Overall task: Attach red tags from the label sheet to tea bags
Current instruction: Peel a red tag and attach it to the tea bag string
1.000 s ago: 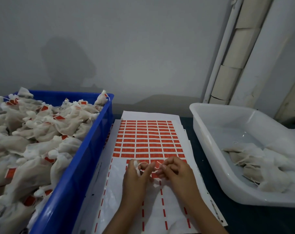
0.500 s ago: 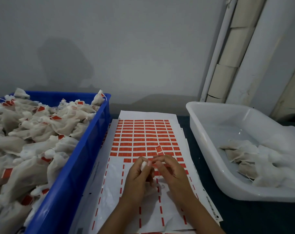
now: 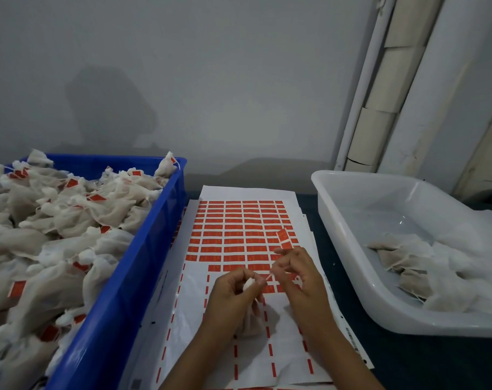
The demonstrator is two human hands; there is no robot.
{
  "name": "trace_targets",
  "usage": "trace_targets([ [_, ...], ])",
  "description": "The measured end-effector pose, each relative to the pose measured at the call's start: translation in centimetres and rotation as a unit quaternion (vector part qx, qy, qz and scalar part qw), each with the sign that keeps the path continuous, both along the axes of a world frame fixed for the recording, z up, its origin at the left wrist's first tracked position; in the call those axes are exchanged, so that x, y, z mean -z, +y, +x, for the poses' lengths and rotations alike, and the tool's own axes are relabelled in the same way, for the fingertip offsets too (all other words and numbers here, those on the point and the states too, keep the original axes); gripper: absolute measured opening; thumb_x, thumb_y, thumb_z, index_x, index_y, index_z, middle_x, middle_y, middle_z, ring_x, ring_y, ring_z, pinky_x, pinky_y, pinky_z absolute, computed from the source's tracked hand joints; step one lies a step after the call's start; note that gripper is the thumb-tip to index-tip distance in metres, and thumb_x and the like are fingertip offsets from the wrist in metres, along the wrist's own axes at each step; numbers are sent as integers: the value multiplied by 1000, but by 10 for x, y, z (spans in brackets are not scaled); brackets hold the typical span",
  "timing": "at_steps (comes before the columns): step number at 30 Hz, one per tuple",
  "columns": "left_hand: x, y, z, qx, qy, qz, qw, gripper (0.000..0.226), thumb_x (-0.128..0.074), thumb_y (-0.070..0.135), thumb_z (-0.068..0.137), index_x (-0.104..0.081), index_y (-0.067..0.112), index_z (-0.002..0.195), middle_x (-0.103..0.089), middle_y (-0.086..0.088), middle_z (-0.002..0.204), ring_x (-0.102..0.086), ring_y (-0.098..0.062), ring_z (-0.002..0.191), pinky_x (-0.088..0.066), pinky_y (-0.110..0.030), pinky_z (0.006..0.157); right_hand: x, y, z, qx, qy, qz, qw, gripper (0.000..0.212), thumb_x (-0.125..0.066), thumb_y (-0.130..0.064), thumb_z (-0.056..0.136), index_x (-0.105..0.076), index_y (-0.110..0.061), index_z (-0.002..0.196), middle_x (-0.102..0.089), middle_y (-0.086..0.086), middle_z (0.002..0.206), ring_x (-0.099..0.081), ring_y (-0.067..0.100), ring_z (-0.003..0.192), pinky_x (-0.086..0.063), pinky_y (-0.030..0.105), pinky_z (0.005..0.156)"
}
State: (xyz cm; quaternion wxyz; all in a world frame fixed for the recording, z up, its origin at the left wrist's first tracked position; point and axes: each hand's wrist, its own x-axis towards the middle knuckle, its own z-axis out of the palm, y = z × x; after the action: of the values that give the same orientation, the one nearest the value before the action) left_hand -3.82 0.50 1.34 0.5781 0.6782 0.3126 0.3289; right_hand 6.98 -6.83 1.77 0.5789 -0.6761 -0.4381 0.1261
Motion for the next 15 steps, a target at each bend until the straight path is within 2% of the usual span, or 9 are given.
trace_targets([
  [4, 1, 1, 0, -36, -16, -22, 999, 6, -61, 21, 85, -65, 17, 82, -69, 6, 71, -66, -9, 58, -51, -12, 56, -6, -4, 0, 67, 62, 88, 992, 14, -53, -44, 82, -54, -32, 90, -65, -14, 96, -65, 12, 92, -56, 36, 81],
  [7, 1, 2, 0, -70, -44, -56, 995, 6, -60, 20, 86, -64, 16, 84, -70, 7, 74, -68, -9, 61, -48, -9, 52, -10, -7, -2, 95, 92, 146, 980, 16, -57, -46, 82, -51, -33, 88, -67, -10, 92, -68, 16, 85, -59, 33, 70],
  [10, 3, 1, 0, -87, -53, -63, 993, 6, -61, 22, 85, -65, 17, 83, -70, 12, 75, -68, -4, 69, -47, -7, 52, -13, -8, -5, 97, 127, 181, 970, 13, -57, -36, 81, -50, -29, 88, -68, -3, 92, -70, 19, 83, -59, 31, 66],
  [15, 5, -1, 2, -76, -50, -62, 994, 9, -61, 23, 85, -65, 16, 88, -70, 8, 73, -66, -14, 58, -52, -13, 55, -10, -6, -9, 82, 155, 177, 968, 22, -58, -30, 79, -47, -19, 94, -69, 1, 95, -70, 19, 85, -58, 28, 65],
])
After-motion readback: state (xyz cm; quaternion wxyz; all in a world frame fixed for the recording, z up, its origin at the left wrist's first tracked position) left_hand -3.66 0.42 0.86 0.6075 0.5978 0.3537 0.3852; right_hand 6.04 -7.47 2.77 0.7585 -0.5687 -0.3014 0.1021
